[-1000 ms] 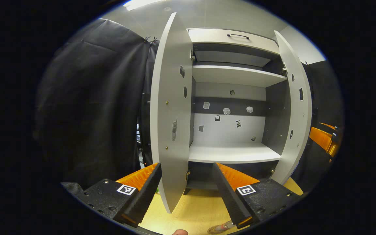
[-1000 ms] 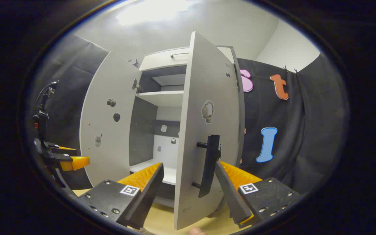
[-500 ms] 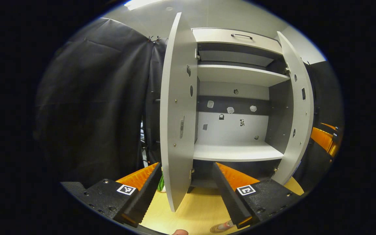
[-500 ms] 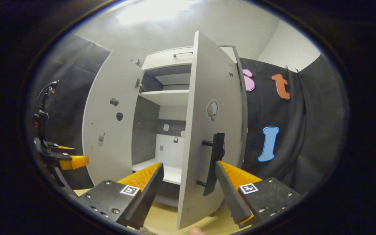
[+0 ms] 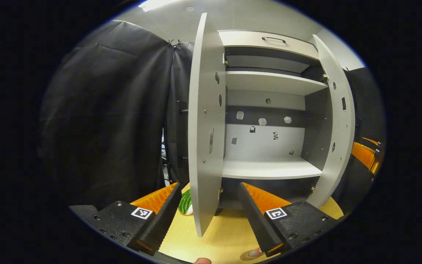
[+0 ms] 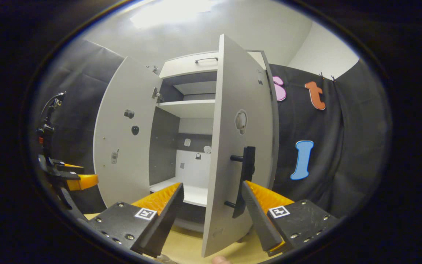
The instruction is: Grasp the bottle in the cabinet with the left hand and place it on the coaster, then close the right door with the right hand and the left door with the left hand.
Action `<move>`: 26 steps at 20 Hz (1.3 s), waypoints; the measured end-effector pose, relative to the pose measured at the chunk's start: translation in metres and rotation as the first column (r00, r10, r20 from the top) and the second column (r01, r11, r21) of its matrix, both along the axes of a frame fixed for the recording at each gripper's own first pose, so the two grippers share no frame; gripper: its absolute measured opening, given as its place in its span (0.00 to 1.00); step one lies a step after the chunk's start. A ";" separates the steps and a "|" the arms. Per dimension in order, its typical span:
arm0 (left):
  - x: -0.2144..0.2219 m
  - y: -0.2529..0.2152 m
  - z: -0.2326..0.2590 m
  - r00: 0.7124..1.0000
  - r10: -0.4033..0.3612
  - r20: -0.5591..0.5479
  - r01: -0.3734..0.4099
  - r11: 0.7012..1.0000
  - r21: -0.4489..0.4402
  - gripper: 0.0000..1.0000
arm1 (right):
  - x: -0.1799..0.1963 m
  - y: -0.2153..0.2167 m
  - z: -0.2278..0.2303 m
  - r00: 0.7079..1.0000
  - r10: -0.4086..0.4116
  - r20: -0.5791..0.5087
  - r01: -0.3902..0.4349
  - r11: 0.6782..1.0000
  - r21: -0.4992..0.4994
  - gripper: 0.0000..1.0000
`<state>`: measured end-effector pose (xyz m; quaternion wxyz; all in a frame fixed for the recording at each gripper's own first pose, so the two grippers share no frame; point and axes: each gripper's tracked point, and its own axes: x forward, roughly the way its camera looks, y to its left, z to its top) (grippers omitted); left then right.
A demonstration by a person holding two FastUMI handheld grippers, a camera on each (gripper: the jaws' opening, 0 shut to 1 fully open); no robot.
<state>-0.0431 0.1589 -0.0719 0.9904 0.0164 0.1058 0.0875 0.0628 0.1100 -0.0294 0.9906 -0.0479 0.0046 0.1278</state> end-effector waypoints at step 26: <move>0.021 0.112 0.009 0.962 0.264 0.072 -0.267 0.963 0.026 0.96 | 0.015 0.034 -0.013 0.998 0.069 -0.001 -0.069 0.998 0.010 0.95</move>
